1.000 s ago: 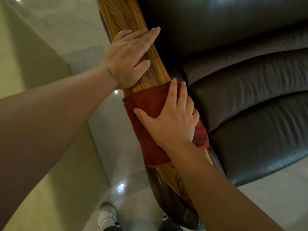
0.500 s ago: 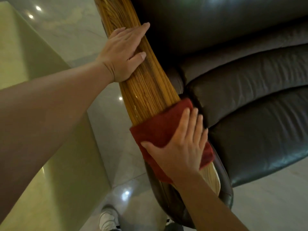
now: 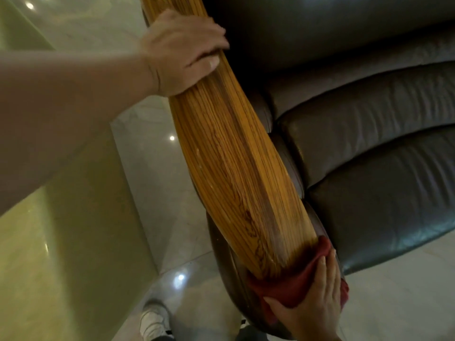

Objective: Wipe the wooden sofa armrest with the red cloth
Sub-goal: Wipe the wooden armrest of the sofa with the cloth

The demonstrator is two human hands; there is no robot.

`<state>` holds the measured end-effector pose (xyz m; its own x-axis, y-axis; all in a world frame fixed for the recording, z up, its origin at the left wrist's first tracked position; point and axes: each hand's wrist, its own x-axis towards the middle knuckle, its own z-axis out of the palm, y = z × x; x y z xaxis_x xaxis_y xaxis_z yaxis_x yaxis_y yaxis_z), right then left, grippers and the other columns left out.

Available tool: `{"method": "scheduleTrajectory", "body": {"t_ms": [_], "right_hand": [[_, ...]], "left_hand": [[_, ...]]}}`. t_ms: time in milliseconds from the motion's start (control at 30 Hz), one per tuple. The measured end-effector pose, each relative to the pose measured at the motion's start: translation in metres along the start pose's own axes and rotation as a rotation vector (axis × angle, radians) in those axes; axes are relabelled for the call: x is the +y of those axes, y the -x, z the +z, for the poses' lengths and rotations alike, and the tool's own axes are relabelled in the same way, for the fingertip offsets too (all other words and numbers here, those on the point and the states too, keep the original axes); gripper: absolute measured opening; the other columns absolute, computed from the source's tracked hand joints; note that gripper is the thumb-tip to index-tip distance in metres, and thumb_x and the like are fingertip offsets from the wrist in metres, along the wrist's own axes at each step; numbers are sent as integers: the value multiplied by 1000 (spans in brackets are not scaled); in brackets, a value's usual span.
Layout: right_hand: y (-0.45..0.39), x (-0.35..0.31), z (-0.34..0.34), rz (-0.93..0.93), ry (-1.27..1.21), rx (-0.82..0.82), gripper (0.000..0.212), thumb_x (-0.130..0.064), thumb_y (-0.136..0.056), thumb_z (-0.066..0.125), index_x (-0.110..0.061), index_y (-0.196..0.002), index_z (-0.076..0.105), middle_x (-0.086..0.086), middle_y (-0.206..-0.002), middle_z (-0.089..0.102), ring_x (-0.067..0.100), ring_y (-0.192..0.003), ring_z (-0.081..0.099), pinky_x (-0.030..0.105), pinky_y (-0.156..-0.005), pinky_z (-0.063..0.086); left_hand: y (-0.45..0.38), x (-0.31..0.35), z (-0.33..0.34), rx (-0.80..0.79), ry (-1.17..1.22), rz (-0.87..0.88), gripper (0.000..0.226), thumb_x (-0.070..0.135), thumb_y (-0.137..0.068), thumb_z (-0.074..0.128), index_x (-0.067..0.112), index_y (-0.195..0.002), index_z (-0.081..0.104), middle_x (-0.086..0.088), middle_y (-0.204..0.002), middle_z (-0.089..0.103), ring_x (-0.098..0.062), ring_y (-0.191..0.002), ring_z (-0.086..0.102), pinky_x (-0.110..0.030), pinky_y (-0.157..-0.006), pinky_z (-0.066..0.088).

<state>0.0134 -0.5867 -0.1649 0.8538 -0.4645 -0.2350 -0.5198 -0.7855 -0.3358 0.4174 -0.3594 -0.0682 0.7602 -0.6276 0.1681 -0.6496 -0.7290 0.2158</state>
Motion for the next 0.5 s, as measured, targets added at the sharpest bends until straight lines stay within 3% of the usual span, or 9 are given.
{"method": "scheduleTrajectory", "body": {"t_ms": [67, 200, 367, 500], "right_hand": [[-4, -10, 1, -21, -2, 21, 147, -81, -32, 76, -3, -145, 24, 26, -152, 29, 41, -139, 31, 60, -106, 33], [-25, -49, -6, -94, 7, 82, 141, -83, -43, 66, -6, -149, 15, 29, -154, 23, 45, -140, 25, 61, -110, 24], [-66, -121, -26, -168, -26, 54, 136, -87, -52, 56, -10, -151, 2, 25, -157, 15, 43, -142, 19, 58, -111, 16], [-110, -181, -45, -256, -115, 75, 137, -82, -55, 63, -15, -150, -9, 18, -161, 3, 30, -144, 12, 49, -112, 17]], "left_hand": [[1, -8, 5, 14, 2, 37, 55, 47, -94, 26, 17, -138, 42, -12, -144, 46, -30, -134, 37, -50, -107, 27], [-3, -14, 10, 76, 53, 14, 57, 49, -93, 30, 15, -138, 40, -16, -132, 52, -36, -117, 47, -48, -96, 36], [-3, -12, 9, 130, 159, 44, 61, 40, -92, 33, 5, -141, 35, -16, -141, 48, -29, -131, 41, -45, -109, 28], [-2, -12, 8, 133, 208, 26, 64, 33, -87, 36, 1, -143, 31, -18, -141, 47, -29, -131, 42, -45, -110, 26]]}}
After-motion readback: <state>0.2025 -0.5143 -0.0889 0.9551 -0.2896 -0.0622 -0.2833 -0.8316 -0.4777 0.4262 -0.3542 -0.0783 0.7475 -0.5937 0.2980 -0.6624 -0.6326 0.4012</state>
